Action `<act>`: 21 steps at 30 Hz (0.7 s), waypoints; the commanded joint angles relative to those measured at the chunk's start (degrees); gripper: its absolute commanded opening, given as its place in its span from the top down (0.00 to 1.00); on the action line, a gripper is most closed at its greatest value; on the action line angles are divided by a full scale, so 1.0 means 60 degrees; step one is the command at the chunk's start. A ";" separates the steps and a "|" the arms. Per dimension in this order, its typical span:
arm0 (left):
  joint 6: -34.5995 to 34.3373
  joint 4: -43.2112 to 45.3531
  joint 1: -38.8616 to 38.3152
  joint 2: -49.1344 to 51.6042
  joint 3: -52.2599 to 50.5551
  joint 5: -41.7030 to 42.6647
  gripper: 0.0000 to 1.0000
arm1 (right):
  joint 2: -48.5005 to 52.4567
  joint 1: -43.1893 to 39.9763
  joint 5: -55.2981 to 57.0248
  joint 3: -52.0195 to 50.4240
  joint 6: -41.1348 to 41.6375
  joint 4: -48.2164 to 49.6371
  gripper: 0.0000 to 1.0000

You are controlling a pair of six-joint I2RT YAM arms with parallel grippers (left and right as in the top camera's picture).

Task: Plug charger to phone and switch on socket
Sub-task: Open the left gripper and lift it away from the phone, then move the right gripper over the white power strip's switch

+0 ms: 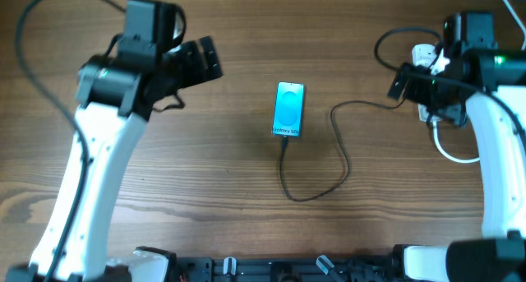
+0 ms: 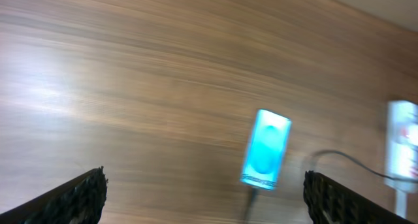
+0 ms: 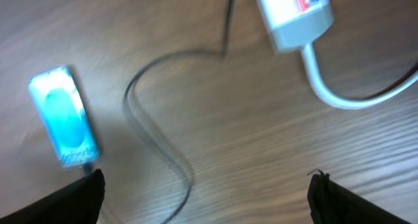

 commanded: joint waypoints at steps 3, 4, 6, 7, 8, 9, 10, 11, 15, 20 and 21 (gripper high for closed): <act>-0.0197 -0.1730 -0.0004 -0.0251 0.0004 -0.1840 0.00 | 0.0291 -0.1045 0.1432 0.0364 0.1195 0.0801 0.00; -0.0193 -0.1880 -0.0004 -0.0244 0.0004 -0.1843 0.00 | 0.0291 -0.1341 0.1432 0.0350 0.1523 0.0987 0.00; -0.0193 -0.1876 -0.0004 -0.0244 0.0004 -0.1843 0.00 | 0.0313 -0.1825 0.1402 0.0288 0.1566 0.1424 0.00; -0.0193 -0.1872 -0.0004 -0.0244 0.0004 -0.1843 0.00 | 0.0331 -0.2047 0.1402 0.0193 0.1566 0.1712 0.00; -0.0193 -0.1872 -0.0004 -0.0244 0.0004 -0.1843 0.00 | 0.0390 -0.2237 0.1406 0.0066 0.1563 0.1989 0.00; -0.0193 -0.1872 -0.0004 -0.0244 0.0004 -0.1843 0.00 | 0.0452 -0.2404 0.1406 -0.0058 0.1563 0.2251 0.00; -0.0193 -0.1872 -0.0004 -0.0244 0.0004 -0.1843 0.00 | 0.0550 -0.2543 0.1406 -0.0153 0.1563 0.2499 0.00; -0.0193 -0.1872 -0.0004 -0.0244 0.0004 -0.1843 0.00 | 0.0750 -0.2776 0.1406 -0.0255 0.1552 0.2827 0.00; -0.0193 -0.1872 -0.0004 -0.0244 0.0004 -0.1843 0.00 | 0.1606 -0.3410 0.1402 -0.0259 0.1559 0.3628 0.00; -0.0193 -0.1872 -0.0004 -0.0244 0.0004 -0.1843 0.00 | 0.3020 -0.3679 0.1359 -0.0259 0.1497 0.4360 0.00; -0.0193 -0.1872 -0.0004 -0.0244 0.0004 -0.1843 0.00 | 0.3228 -0.3679 0.1344 -0.0259 0.1501 0.4455 0.01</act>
